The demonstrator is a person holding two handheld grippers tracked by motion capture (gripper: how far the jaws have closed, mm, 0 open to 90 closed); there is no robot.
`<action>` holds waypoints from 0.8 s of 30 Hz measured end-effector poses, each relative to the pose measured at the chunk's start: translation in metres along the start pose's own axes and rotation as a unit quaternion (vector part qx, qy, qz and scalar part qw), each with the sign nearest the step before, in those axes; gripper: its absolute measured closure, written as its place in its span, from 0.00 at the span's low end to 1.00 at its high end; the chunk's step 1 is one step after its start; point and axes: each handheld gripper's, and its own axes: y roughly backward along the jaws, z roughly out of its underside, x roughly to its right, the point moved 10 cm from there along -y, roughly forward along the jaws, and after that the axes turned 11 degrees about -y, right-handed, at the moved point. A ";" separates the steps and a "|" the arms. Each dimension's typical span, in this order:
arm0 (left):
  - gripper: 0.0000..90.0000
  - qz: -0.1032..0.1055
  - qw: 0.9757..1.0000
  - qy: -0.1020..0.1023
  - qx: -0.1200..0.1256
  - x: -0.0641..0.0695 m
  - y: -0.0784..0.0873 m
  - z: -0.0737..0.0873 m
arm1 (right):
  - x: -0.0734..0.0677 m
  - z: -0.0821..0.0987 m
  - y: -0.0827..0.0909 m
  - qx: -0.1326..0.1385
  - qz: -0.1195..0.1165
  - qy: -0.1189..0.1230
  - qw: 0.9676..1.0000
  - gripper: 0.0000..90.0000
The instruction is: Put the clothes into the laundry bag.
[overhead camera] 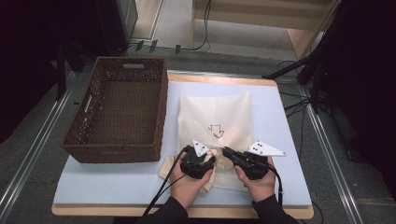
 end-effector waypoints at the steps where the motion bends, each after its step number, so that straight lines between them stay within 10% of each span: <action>1: 0.68 -0.001 1.000 0.020 -0.001 -0.003 -0.003 0.000 | -0.001 -0.001 0.001 0.002 -0.002 0.000 1.000 0.98; 3: 0.67 0.002 1.000 0.028 -0.002 -0.004 -0.008 0.000 | -0.003 -0.001 0.002 0.000 -0.004 0.004 1.000 0.98; 10: 0.43 0.024 0.997 -0.071 -0.004 0.004 0.015 0.003 | 0.006 0.001 0.000 -0.003 0.007 -0.002 1.000 0.98; 15: 0.34 0.043 0.994 -0.094 -0.023 0.014 0.013 0.015 | 0.009 0.002 -0.002 -0.004 0.012 -0.006 1.000 0.98; 24: 0.69 0.034 0.995 -0.094 -0.027 0.020 0.010 0.006 | 0.002 0.007 -0.008 -0.013 0.005 -0.003 1.000 0.98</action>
